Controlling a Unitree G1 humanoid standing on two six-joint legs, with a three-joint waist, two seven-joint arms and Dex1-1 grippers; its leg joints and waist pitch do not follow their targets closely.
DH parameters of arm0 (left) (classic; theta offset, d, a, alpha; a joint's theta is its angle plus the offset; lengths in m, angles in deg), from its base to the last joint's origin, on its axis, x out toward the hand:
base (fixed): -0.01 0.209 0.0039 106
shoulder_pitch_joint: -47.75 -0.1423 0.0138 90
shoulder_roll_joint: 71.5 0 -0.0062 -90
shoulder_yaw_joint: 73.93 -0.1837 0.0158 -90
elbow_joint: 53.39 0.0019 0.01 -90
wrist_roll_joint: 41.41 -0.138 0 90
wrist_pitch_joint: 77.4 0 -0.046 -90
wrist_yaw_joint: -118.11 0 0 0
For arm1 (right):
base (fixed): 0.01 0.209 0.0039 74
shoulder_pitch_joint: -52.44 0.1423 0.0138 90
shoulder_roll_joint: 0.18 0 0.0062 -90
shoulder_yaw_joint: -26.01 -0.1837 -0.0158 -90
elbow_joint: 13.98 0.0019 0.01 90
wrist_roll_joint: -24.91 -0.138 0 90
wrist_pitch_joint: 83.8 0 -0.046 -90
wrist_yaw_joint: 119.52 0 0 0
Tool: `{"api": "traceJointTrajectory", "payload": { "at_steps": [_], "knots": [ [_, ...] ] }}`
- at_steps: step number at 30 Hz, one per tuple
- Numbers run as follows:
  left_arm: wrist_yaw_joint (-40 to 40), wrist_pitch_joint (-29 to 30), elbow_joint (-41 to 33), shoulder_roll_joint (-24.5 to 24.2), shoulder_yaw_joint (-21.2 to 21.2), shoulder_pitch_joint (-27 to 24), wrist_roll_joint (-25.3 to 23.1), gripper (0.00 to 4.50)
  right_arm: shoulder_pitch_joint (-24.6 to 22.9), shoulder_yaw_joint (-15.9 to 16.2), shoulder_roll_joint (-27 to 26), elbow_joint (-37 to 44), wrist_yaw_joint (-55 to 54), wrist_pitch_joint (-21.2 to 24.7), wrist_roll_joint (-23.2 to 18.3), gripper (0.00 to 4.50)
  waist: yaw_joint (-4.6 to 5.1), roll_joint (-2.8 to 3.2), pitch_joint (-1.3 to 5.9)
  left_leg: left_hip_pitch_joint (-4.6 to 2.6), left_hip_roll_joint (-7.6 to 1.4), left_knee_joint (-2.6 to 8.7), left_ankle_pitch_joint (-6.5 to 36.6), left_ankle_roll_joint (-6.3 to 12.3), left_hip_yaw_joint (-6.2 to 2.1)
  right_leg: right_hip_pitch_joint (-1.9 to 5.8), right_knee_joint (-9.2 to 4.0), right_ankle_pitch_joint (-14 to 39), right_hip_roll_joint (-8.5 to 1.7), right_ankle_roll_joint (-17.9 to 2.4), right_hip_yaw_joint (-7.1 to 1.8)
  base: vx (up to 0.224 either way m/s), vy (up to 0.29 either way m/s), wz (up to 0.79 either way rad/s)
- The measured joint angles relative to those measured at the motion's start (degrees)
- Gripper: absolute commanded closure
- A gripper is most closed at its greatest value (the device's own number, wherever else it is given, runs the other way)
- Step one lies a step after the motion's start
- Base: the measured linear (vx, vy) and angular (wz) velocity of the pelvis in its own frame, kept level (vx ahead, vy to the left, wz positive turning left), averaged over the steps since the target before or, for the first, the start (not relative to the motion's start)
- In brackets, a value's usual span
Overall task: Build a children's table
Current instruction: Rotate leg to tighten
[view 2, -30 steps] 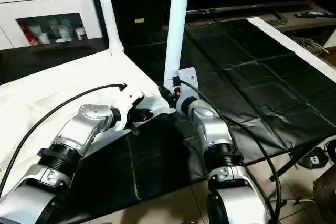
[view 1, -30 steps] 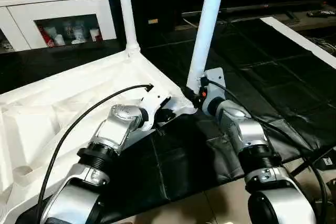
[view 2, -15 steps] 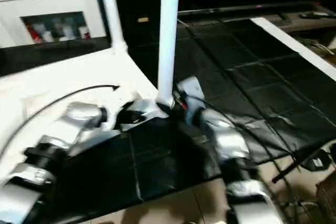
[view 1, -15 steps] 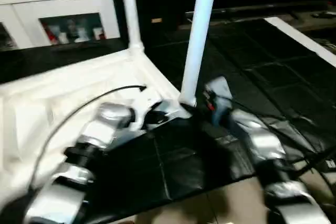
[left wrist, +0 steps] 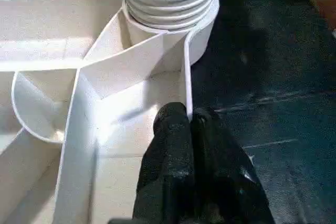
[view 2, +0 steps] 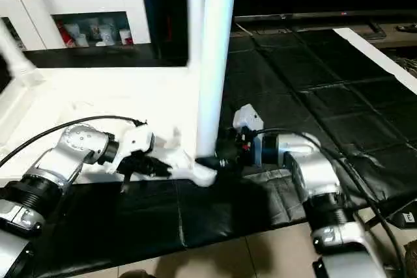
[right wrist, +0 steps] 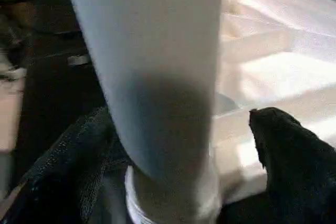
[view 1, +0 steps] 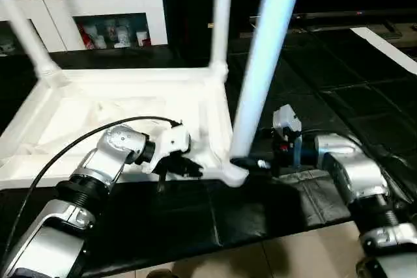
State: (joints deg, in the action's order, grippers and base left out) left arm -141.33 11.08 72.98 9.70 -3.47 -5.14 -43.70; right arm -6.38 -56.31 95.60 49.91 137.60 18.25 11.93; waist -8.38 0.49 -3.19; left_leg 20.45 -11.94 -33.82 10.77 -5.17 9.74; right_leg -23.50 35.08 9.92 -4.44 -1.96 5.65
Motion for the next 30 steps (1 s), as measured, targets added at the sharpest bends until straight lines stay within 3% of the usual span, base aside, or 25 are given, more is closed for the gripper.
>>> {"api": "traceJointTrajectory", "payload": {
  "at_steps": [2, 3, 10, 24, 30],
  "knots": [
    [-0.8, -0.8, 0.4, -0.1, -0.3, 0.2, 0.0, 4.5, 0.5, 1.0, 0.2, -0.1, 1.7, 0.4, 0.0, 0.18, -0.09, 0.0, 0.0, 0.0, -0.01, 0.0, 0.0, 0.0, 0.0, 0.01, 0.02, 0.0, 0.0, 0.0, 0.03, 0.0, 0.0, 0.0],
    [-1.3, -1.4, 0.6, -0.1, -0.4, 0.3, 0.0, 4.5, 0.8, 1.8, 0.0, -0.9, 2.3, 0.4, 0.1, 0.42, -0.12, 0.0, 0.0, -0.01, -0.01, 0.0, 0.0, 0.0, 0.0, 0.03, 0.02, 0.0, 0.0, 0.0, 0.03, 0.0, 0.0, 0.0],
    [-2.5, -2.8, 1.2, -0.1, -0.9, 0.6, -0.2, 4.5, 2.7, 3.9, -0.8, -5.0, 4.5, 0.4, 0.6, 0.97, -0.19, -0.01, 0.0, 0.0, -0.01, -0.05, 0.0, 0.0, -0.01, 0.06, 0.03, 0.0, 0.0, 0.0, 0.02, 0.0, 0.0, 0.0],
    [-2.4, -4.0, 1.9, 0.0, -1.0, 0.8, -0.3, 4.5, 4.5, 4.3, -1.8, -7.1, 6.6, 0.8, 0.7, 2.19, -0.47, -0.07, 0.02, 0.0, -0.02, -0.05, 0.0, -0.01, -0.02, 0.06, 0.05, 0.0, -0.01, 0.0, 0.03, 0.0, 0.0, 0.0],
    [-2.2, -4.2, 2.7, 0.0, -0.9, 1.0, -0.2, 4.5, 4.5, 4.2, -1.9, -7.0, 6.5, 0.2, 1.0, 2.33, -0.47, -0.06, 0.03, -0.06, -0.02, -0.05, 0.0, -0.01, -0.03, 0.09, 0.1, 0.0, -0.01, 0.0, 0.03, 0.0, 0.0, 0.0]
  ]
}}
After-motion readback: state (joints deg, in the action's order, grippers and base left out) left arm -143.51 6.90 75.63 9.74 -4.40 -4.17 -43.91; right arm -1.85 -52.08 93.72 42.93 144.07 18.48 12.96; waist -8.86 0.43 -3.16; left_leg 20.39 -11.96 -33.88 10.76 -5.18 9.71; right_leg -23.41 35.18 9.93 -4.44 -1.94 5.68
